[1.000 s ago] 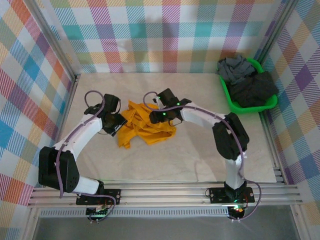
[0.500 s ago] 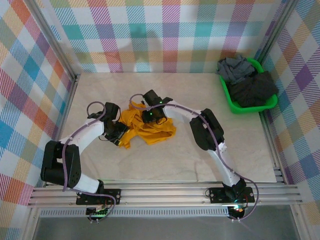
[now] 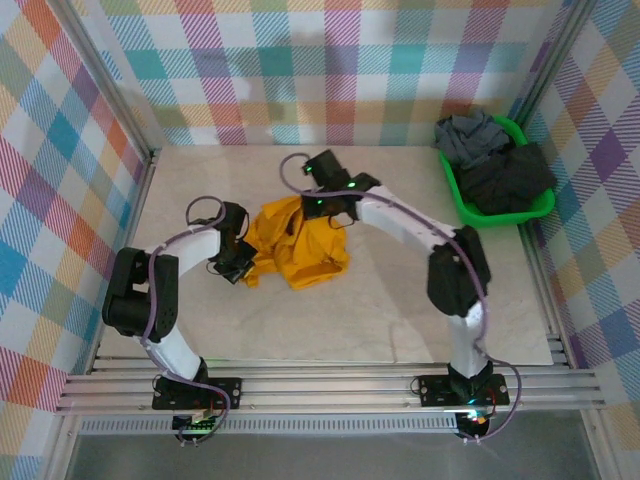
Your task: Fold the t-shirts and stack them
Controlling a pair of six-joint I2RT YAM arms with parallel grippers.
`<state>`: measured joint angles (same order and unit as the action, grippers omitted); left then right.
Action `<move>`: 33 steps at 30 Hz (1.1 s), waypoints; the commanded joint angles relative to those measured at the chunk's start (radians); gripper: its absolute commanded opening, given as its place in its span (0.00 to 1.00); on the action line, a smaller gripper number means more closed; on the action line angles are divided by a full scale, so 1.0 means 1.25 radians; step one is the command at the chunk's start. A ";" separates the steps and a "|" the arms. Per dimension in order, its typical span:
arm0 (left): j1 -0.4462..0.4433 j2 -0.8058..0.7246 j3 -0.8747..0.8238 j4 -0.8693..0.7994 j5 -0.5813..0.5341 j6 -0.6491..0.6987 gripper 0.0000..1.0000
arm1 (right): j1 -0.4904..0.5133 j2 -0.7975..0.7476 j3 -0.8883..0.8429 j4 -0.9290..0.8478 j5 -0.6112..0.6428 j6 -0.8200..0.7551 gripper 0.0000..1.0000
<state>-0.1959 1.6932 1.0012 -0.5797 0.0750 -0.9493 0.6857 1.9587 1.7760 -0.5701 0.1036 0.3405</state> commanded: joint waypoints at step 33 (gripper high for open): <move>0.077 0.320 0.873 0.125 0.103 0.065 0.00 | -0.138 -0.415 -0.389 0.186 -0.554 0.606 0.00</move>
<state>-0.0799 1.9694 1.9648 -0.5289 0.1539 -0.8017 0.5228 1.4330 1.3678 -0.5240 -0.4877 0.8726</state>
